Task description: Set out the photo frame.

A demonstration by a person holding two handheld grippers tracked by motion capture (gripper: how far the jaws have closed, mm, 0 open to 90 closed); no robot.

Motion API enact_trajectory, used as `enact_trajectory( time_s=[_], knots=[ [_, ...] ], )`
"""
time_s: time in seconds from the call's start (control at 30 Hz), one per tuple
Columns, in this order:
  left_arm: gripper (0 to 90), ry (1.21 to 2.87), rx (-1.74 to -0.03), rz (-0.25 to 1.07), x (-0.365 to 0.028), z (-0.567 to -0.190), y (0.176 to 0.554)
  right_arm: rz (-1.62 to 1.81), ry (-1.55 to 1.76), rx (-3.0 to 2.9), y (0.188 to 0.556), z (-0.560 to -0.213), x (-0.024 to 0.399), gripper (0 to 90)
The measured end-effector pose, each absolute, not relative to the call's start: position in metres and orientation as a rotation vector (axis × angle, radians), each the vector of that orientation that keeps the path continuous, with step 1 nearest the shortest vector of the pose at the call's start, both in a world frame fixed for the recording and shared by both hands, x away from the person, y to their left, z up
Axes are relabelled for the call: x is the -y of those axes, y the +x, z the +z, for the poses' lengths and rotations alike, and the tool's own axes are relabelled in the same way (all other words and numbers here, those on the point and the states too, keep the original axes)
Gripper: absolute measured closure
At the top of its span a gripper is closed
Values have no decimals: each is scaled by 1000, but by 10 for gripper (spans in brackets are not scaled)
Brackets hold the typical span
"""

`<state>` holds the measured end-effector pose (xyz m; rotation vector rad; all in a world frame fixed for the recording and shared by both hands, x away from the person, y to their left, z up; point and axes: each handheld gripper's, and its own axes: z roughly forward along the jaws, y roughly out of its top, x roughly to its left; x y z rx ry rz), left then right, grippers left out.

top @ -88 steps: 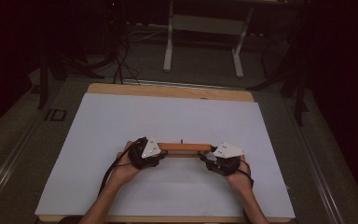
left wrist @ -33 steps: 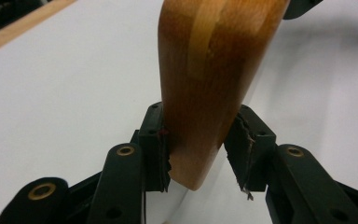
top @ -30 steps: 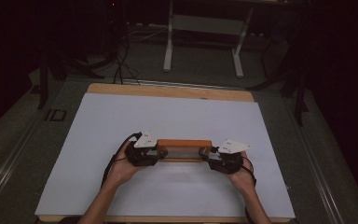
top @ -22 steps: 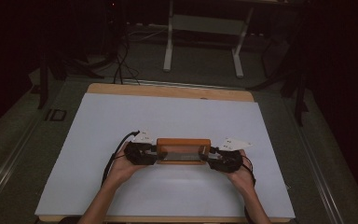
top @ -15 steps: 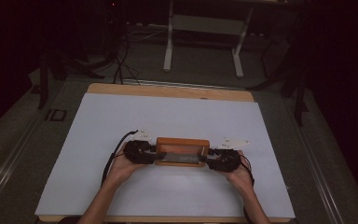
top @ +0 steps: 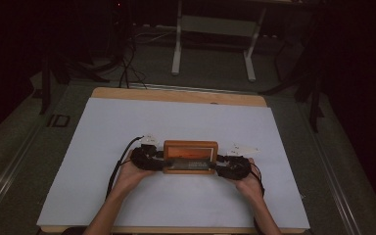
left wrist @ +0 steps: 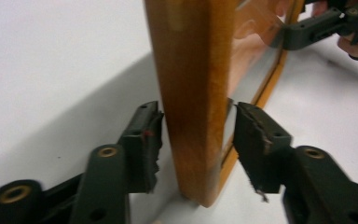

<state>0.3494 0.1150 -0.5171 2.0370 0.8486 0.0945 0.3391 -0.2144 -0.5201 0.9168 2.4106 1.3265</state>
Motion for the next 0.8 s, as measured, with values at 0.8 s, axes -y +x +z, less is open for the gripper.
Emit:
enact_trajectory(
  time_s=[0.8],
  knots=[
    [429, 1972, -832, 111, -139, -500, 343, 1387, 838, -2409, 332, -504, 233, 442]
  ],
)
